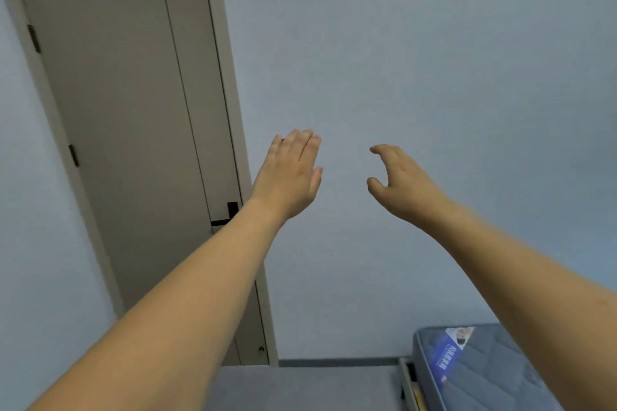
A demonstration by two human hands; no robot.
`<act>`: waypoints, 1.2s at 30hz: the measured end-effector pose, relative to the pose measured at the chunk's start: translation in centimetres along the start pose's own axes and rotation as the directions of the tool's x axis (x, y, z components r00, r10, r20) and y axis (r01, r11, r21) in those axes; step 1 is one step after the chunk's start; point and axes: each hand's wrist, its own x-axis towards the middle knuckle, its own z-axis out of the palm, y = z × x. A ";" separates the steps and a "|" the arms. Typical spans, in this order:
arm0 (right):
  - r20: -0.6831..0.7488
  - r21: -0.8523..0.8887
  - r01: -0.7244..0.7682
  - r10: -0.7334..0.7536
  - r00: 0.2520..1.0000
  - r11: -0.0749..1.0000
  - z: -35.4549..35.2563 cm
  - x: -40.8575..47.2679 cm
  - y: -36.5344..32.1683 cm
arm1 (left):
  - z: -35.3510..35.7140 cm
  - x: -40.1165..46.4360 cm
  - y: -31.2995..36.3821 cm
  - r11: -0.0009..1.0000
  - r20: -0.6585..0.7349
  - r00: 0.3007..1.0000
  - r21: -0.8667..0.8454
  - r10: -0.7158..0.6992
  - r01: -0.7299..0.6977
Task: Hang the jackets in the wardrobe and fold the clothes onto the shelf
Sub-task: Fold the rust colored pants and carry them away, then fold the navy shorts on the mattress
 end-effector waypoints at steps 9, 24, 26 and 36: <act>-0.017 -0.158 -0.278 0.279 0.960 0.947 0.6 2.1 17.2 | 17.1 12.1 9.4 0.959 0.025 0.984 -0.231 0.175 -0.165; -0.168 -0.187 -0.713 0.693 0.701 0.675 -7.0 -7.8 50.7 | 36.6 26.9 43.9 0.710 -0.005 0.864 -0.568 0.504 -0.417; -0.175 -0.161 -0.763 0.742 0.647 0.627 -7.1 -9.7 55.2 | 39.4 27.5 48.4 0.680 0.016 0.837 -0.590 0.548 -0.434; -0.232 -0.150 -0.933 0.906 0.354 0.327 -0.8 -24.1 79.2 | 58.9 23.3 72.7 0.485 0.123 0.620 -0.745 0.775 -0.458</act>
